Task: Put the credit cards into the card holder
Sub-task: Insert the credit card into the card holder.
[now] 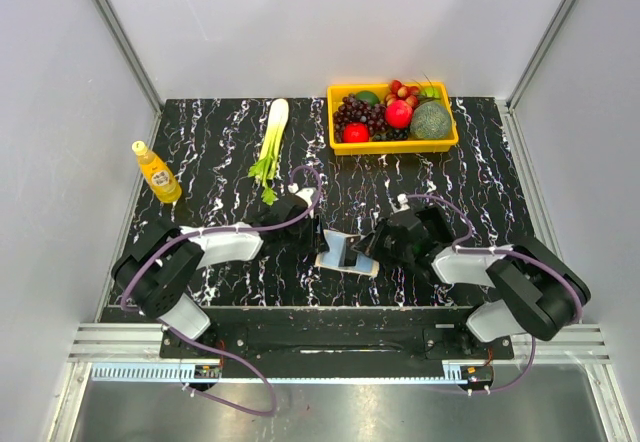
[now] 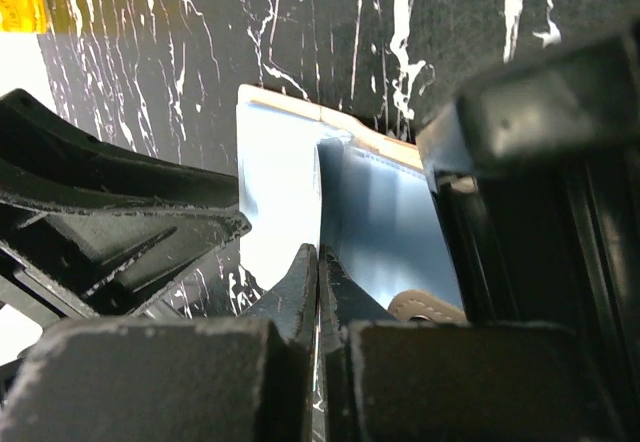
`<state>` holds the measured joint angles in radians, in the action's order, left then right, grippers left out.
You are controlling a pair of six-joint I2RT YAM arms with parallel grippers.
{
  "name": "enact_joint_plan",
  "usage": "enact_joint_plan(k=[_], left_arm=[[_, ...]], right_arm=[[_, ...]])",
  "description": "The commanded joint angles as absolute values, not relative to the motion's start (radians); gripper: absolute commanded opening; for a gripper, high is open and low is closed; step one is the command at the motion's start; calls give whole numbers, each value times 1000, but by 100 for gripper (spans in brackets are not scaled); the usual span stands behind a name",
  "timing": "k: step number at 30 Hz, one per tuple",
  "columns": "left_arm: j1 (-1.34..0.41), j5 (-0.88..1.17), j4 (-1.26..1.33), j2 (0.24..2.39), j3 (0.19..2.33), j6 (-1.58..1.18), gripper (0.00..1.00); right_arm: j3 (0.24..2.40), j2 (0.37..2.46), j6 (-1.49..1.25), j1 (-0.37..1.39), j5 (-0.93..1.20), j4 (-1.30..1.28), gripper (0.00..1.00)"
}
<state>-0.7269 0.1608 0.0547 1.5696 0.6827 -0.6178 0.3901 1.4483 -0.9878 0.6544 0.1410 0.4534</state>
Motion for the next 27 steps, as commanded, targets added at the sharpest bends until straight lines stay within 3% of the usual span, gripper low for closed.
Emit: enact_joint_plan(k=[1, 7, 21, 24, 27], left_arm=[[-746, 144, -46, 1626, 681, -627, 41], [-746, 143, -48, 1640, 684, -630, 39], [-747, 181, -28, 1631, 686, -629, 41], [-747, 184, -25, 1631, 686, -629, 41], [-746, 187, -25, 1632, 689, -629, 41]], right_arm=[[397, 1382, -960, 675, 112, 298, 2], [413, 1324, -973, 676, 66, 181, 1], [423, 1488, -1052, 677, 193, 385, 9], [442, 1477, -1034, 677, 184, 335, 16], [443, 1473, -1032, 677, 179, 325, 31]])
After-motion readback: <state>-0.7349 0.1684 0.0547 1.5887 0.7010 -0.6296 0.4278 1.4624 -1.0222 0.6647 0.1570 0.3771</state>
